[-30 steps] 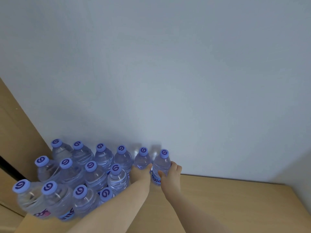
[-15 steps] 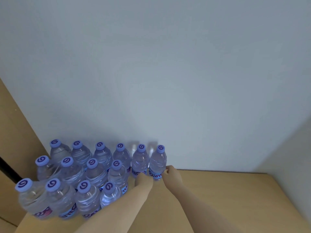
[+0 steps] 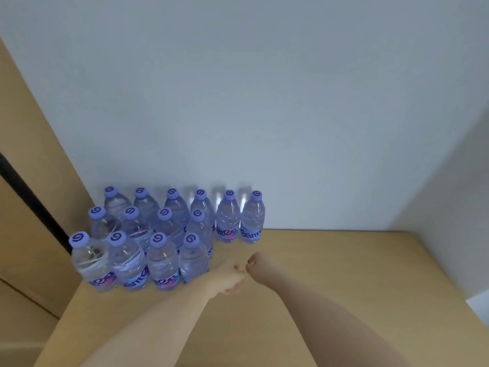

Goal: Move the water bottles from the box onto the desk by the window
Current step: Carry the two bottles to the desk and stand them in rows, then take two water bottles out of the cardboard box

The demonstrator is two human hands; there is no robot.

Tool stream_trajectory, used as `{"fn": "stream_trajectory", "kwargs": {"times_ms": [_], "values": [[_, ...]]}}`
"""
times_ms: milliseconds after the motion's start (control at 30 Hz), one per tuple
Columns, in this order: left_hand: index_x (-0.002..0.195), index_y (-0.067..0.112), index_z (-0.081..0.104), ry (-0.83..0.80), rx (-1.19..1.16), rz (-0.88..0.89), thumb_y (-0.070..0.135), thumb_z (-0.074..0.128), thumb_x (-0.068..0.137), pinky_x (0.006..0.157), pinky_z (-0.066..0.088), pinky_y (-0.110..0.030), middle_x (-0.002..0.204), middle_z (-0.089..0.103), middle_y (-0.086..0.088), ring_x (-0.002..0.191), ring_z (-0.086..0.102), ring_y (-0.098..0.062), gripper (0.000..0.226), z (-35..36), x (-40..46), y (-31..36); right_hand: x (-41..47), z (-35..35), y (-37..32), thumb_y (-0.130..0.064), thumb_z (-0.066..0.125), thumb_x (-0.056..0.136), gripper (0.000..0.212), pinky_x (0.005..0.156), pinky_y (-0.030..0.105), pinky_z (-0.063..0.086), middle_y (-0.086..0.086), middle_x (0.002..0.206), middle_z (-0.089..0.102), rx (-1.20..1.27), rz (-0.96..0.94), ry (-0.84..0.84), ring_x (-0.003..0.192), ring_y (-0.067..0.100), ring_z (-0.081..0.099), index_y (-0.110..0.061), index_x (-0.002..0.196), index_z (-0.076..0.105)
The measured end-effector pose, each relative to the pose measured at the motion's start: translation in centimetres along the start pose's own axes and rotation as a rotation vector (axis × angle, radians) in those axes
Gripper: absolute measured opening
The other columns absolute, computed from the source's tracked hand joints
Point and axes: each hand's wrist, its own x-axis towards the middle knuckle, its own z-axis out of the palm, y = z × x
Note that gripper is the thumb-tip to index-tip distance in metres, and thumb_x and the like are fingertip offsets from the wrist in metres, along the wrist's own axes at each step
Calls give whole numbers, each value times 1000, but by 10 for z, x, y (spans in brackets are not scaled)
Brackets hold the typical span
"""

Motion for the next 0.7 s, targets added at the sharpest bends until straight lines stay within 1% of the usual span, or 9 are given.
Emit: {"fn": "stream_trajectory", "kwargs": {"times_ms": [67, 167, 233, 300, 367, 433, 500, 567, 700], "values": [[89, 24, 49, -32, 30, -14, 13, 41, 93, 56, 37, -18, 76, 56, 2, 61, 52, -11, 14, -8, -17, -10, -8, 6, -7, -7, 40, 84, 24, 53, 28, 30, 7, 63, 38, -31, -57, -5, 54, 20, 35, -15, 61, 38], [73, 21, 44, -26, 94, -54, 13, 39, 95, 46, 29, -16, 69, 48, 1, 49, 43, -8, 24, -20, -44, -33, -28, 12, -16, -6, 40, 84, 30, 48, 27, 21, 4, 59, 30, -124, -154, -49, 52, 17, 26, -17, 59, 29], [70, 17, 47, 51, 161, -85, 13, 39, 94, 43, 27, -17, 65, 47, 1, 44, 40, -8, 25, -26, -61, -52, -41, 19, -22, -9, 42, 89, 23, 54, 27, 32, 5, 66, 40, -158, -207, -102, 59, 19, 37, -12, 67, 43], [87, 14, 53, 84, 220, -103, 12, 40, 94, 49, 34, -19, 74, 52, -1, 54, 46, -10, 15, -29, -79, -73, -53, 30, -29, -14, 43, 93, 14, 68, 27, 39, 5, 80, 49, -196, -256, -152, 75, 22, 46, -9, 87, 56], [107, 15, 55, 116, 206, -132, 12, 43, 92, 55, 36, -22, 86, 55, -1, 63, 51, -12, 19, -30, -102, -98, -64, 47, -37, -13, 44, 92, 15, 67, 27, 37, 4, 79, 46, -232, -324, -193, 78, 22, 43, -11, 79, 51], [101, 13, 58, 230, 159, -165, 7, 46, 89, 58, 37, -23, 93, 58, -7, 72, 54, -19, 18, -30, -127, -125, -75, 69, -48, -13, 44, 93, 16, 72, 28, 39, 9, 86, 51, -273, -384, -240, 83, 24, 47, -6, 84, 55], [93, 8, 60, 381, 136, -196, 4, 44, 90, 65, 40, -25, 98, 60, -18, 86, 58, -25, 16, -34, -152, -155, -89, 93, -63, -16, 46, 95, 27, 84, 33, 46, 15, 103, 61, -314, -468, -281, 96, 29, 56, 2, 107, 61], [84, 6, 58, 486, 131, -245, 5, 41, 93, 66, 41, -26, 91, 61, -17, 96, 59, -28, 19, -41, -179, -187, -110, 116, -82, -18, 46, 96, 32, 91, 36, 46, 19, 114, 62, -361, -565, -326, 103, 31, 57, 4, 114, 62], [87, 2, 63, 586, 84, -339, 12, 41, 95, 64, 38, -25, 91, 63, -12, 81, 57, -23, 25, -53, -235, -248, -147, 171, -114, -16, 47, 94, 29, 89, 35, 48, 18, 114, 63, -381, -705, -410, 107, 32, 59, 4, 108, 64]]}}
